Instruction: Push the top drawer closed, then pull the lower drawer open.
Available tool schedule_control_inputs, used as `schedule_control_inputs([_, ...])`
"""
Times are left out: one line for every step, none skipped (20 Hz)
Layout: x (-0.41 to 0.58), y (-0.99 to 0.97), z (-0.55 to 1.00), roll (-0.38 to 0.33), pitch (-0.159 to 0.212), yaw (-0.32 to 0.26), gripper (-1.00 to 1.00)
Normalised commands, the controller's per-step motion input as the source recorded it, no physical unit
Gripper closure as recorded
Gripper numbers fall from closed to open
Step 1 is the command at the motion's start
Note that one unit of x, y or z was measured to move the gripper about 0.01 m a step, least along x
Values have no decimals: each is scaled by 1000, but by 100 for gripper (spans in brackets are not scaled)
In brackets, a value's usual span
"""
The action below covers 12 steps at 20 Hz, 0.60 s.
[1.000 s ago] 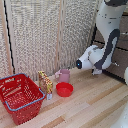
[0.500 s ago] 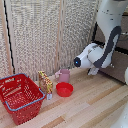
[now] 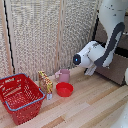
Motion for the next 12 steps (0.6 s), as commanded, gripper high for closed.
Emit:
schedule_control_inputs([0, 963, -63, 30, -39, 0, 100])
schedule_control_inputs([-9, 989, -34, 2, -34, 0, 100])
schedule_control_inputs([0, 989, 0, 0, -7, 0, 100])
schedule_control_inputs([0, 886, 0, 0, 0, 0, 100])
schedule_control_inputs([0, 831, 0, -30, 0, 3, 100])
schedule_control_inputs([0, 666, 0, -32, 0, 0, 100])
schedule_control_inputs([0, 437, 26, -23, 0, 0, 100])
schedule_control_inputs([0, 286, 49, -6, 0, 0, -100])
schedule_control_inputs([11, 143, 120, -5, 0, 16, -100])
schedule_control_inputs([131, 57, 197, -36, 0, 0, -100])
schedule_control_inputs([134, 40, 206, -40, 0, 0, -100])
schedule_control_inputs([191, 0, 280, -23, 0, 0, -100])
